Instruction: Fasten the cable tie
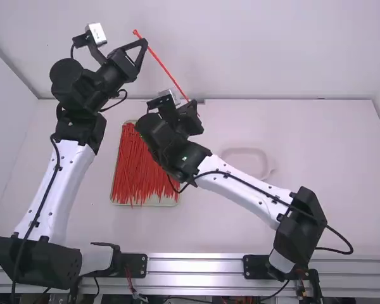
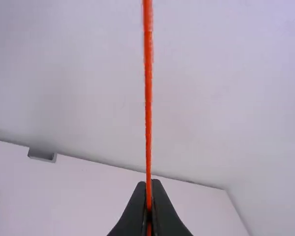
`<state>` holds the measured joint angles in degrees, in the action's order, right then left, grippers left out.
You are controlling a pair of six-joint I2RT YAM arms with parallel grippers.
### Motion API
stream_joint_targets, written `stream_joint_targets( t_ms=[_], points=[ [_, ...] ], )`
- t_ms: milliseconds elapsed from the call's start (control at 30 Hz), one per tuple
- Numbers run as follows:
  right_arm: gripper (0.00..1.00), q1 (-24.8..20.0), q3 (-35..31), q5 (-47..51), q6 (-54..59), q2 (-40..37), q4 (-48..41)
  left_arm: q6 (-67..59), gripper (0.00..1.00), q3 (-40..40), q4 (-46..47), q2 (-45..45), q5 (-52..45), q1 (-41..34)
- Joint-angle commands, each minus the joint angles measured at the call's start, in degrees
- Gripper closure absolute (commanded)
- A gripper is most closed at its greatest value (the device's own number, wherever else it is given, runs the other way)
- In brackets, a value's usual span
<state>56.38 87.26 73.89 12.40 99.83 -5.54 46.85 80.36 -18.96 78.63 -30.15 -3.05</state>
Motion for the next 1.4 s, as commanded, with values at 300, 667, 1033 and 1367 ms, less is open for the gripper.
stream_joint_targets(
  t_ms=[300, 667, 1033, 1367],
  points=[
    [1.00, 0.2, 1.7, 1.0, 0.1, 0.2, 0.2, 0.6, 0.93, 0.1, -0.6, -0.2, -0.4, 0.4],
    [1.00, 0.2, 1.7, 1.0, -0.1, 0.2, 0.1, 1.4, 0.98, 0.1, -1.1, -0.2, -0.4, 0.4],
    [0.33, 0.2, 1.7, 0.0, -1.7, 0.2, 0.0, -3.0, 0.98, 0.1, -1.1, -0.2, -0.5, 0.3],
    [0.02, 3.6, 1.7, -22.6, -2.1, -7.3, -8.7, -10.8, 0.98, 0.1, 5.4, 0.2, -0.9, 2.3]
  ],
)
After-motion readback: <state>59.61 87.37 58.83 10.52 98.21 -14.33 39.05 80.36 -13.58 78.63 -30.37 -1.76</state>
